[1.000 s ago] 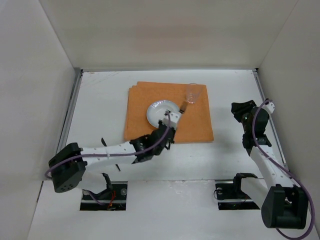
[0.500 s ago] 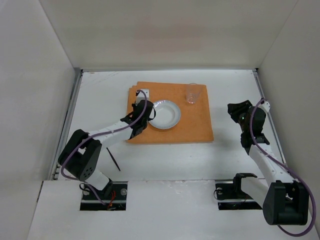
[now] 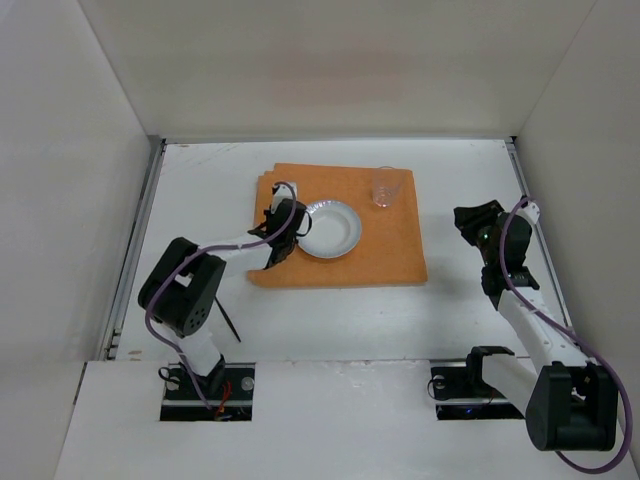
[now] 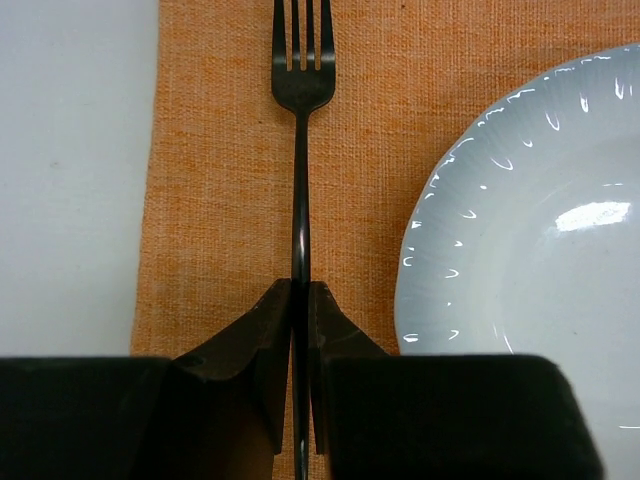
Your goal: Set the dinner table for one person
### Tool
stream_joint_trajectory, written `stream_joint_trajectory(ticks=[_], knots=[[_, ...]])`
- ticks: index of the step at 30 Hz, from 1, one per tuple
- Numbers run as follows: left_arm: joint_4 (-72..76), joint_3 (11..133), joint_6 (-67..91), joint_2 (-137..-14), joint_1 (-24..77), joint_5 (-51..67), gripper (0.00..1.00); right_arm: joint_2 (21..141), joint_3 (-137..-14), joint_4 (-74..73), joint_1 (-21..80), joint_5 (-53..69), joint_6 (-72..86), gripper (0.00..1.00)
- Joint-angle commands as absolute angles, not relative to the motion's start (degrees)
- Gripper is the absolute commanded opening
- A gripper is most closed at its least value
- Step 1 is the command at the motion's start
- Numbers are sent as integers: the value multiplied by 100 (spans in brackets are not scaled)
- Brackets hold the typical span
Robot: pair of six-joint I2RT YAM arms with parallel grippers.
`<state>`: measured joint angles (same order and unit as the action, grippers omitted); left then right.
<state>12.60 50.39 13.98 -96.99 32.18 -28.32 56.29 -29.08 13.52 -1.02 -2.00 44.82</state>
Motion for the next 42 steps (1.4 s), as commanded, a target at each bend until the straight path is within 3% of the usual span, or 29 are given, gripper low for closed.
stream_joint_trajectory(ticks=[1, 12, 15, 23, 28, 30, 35, 42], knots=[[1520, 5045, 1397, -9782, 3247, -2751, 3, 5546, -3076, 1582, -40, -158, 4412, 41], [1608, 4658, 1705, -10160, 3318, -2812, 4, 5528, -3076, 1573, -5, -176, 4403, 42], [1573, 4571, 1801, -9994, 3335, -3049, 12, 5520, -3076, 1556, -5, -185, 4395, 46], [1170, 4035, 2223, -8317, 3502, -3734, 45, 5616, -3199, 1494, 162, -228, 4210, 51], [564, 3587, 2522, -6684, 3827, -4025, 48, 5616, -3269, 1441, 390, -395, 4096, 50], [213, 3551, 2662, -6059, 3924, -4017, 48, 5642, -3331, 1415, 566, -466, 3991, 45], [-895, 3901, 3154, -4713, 4205, -4007, 48, 6063, -4093, 1082, 2171, -492, 3385, 22], [-1994, 4490, 3735, -3315, 4056, -4570, 48, 7714, -5571, 826, 4906, -1081, 3208, 19]])
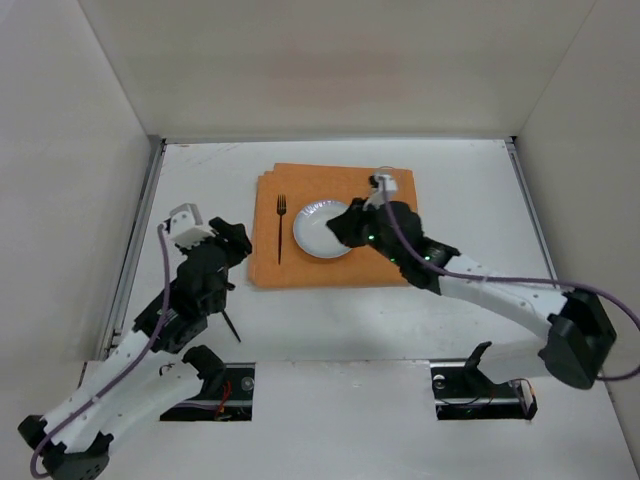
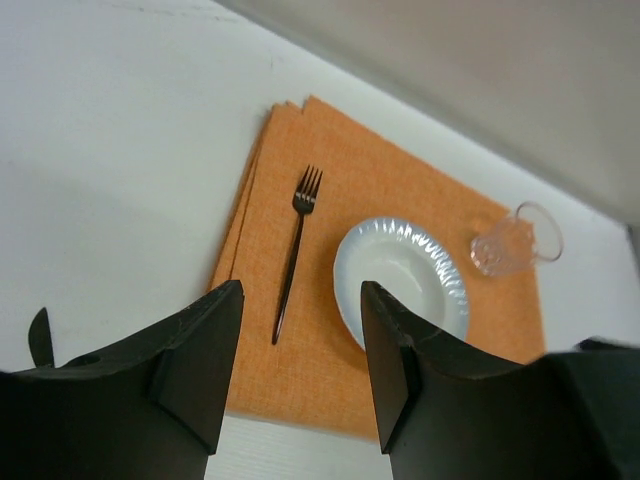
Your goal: Set the dinner table for one person
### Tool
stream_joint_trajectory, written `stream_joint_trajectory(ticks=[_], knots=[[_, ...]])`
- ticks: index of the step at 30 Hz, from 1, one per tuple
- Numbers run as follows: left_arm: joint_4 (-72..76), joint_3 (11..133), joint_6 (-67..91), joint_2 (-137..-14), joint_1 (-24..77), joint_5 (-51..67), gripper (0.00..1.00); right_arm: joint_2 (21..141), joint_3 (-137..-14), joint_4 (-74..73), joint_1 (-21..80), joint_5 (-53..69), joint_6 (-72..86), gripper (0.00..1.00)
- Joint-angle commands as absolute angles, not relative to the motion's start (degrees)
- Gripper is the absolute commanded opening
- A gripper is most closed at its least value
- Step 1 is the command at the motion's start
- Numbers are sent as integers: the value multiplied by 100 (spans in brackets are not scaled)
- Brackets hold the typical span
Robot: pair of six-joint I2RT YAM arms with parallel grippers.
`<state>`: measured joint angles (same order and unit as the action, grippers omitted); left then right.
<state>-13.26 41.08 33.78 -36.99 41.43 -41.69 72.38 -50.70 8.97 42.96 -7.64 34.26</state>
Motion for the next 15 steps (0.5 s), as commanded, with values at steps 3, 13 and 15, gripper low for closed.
stream_joint_trajectory(ticks=[3, 13, 15], knots=[[-2013, 4561, 3832, -2866, 3977, -4754, 48, 8847, -6404, 748, 5706, -1134, 3165, 19], [-1346, 5088, 3095, -2329, 3687, -4913, 49, 11416, -8533, 598, 7167, -1573, 2813, 31], [-1205, 5115, 2928, -2285, 3669, -4896, 49, 11653, -8674, 606, 7325, -1696, 2769, 36]])
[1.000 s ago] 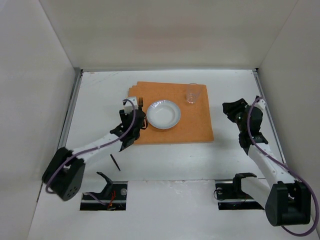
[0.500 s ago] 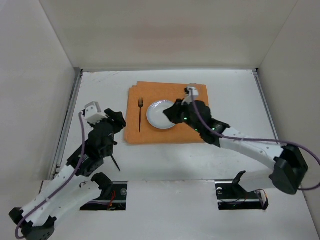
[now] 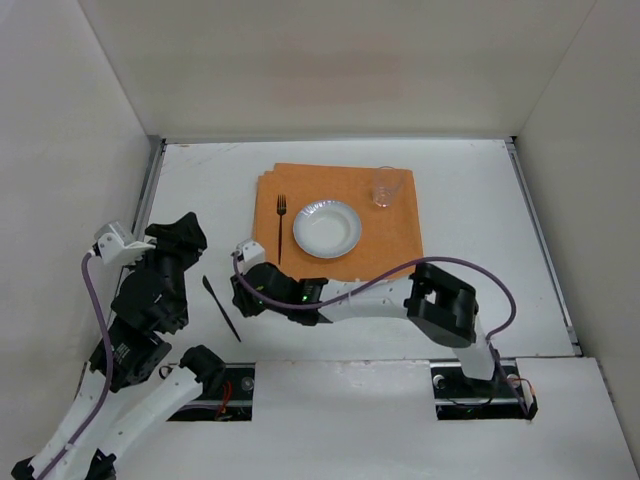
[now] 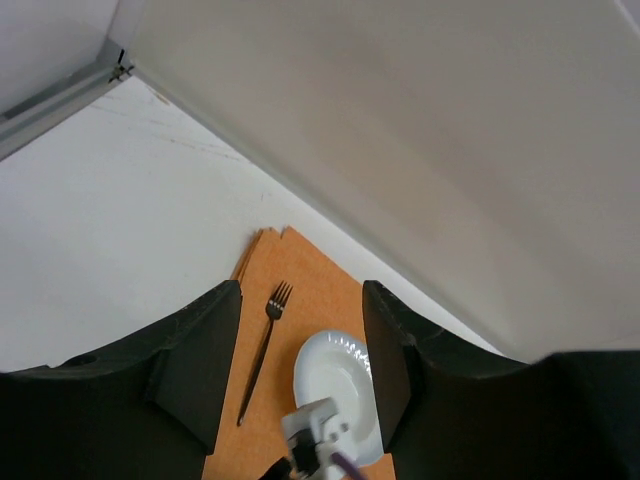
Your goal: Set the dinner table for one person
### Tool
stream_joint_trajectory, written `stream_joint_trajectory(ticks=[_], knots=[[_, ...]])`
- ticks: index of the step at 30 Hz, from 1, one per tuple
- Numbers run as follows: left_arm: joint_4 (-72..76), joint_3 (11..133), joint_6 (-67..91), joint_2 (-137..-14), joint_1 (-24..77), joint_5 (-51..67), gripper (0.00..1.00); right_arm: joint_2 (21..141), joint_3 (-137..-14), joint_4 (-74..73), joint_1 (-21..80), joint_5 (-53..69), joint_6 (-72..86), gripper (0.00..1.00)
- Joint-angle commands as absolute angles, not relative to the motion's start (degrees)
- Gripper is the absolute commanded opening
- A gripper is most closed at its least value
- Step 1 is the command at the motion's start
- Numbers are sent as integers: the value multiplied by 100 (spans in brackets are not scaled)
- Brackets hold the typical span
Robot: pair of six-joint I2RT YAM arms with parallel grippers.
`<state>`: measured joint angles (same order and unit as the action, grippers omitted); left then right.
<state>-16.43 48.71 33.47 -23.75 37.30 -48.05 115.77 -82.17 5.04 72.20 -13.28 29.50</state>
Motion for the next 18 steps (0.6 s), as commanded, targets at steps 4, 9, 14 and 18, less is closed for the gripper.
stream_joint_trajectory(ticks=[4, 9, 14, 18], knots=[[-1081, 5089, 2690, -2285, 3669, -4957, 50, 12075, -8929, 510, 7536, -1907, 2733, 42], [-1116, 4975, 2663, -2267, 3810, -5036, 50, 12418, -9079, 475, 7615, -1978, 2716, 45], [-1099, 4922, 2637, -2285, 3862, -5053, 50, 12717, -9333, 290, 7686, -2039, 2646, 45], [-1125, 4940, 2610, -2347, 3871, -5027, 50, 12920, -9545, 97, 7738, -2030, 2593, 46]])
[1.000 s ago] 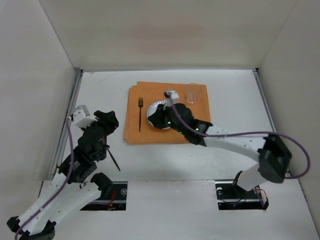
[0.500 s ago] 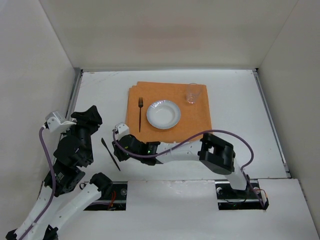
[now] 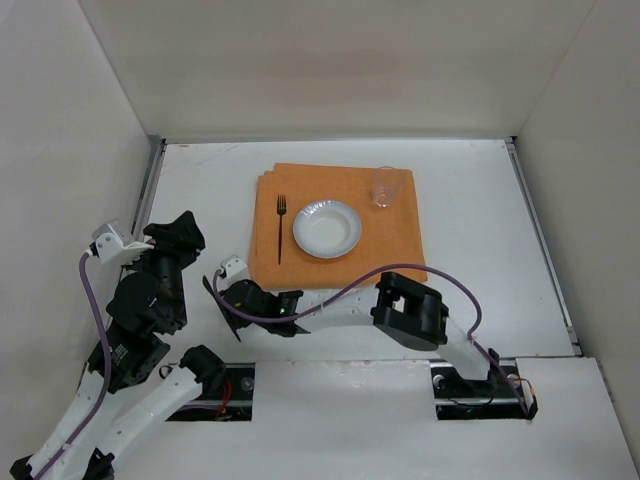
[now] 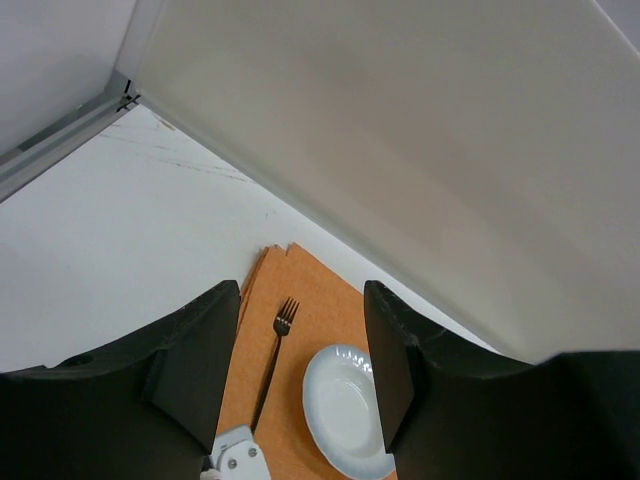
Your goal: Set the dinner table for one person
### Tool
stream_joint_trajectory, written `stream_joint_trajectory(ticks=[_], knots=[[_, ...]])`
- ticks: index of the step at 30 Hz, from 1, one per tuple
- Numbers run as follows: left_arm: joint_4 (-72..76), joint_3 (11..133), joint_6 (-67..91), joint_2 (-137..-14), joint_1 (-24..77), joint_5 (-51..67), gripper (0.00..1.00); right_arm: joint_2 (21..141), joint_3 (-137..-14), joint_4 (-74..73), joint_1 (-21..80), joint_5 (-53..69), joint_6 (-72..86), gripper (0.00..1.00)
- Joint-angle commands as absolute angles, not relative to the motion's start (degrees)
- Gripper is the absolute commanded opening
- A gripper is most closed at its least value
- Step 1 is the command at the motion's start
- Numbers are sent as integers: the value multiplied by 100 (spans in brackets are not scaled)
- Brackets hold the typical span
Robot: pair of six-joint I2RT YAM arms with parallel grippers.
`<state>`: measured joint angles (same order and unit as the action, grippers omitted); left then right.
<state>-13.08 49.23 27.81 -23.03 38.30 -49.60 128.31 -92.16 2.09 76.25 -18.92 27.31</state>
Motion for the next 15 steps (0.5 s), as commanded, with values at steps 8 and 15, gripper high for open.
stream_joint_trajectory(ticks=[8, 15], knots=[[-1064, 4843, 2602, -2417, 3898, -5062, 51, 13104, -9773, -122, 7923, -2039, 2478, 47], [-1063, 4825, 2610, -2382, 3898, -5063, 51, 13350, -9940, -509, 7967, -2249, 2557, 42]])
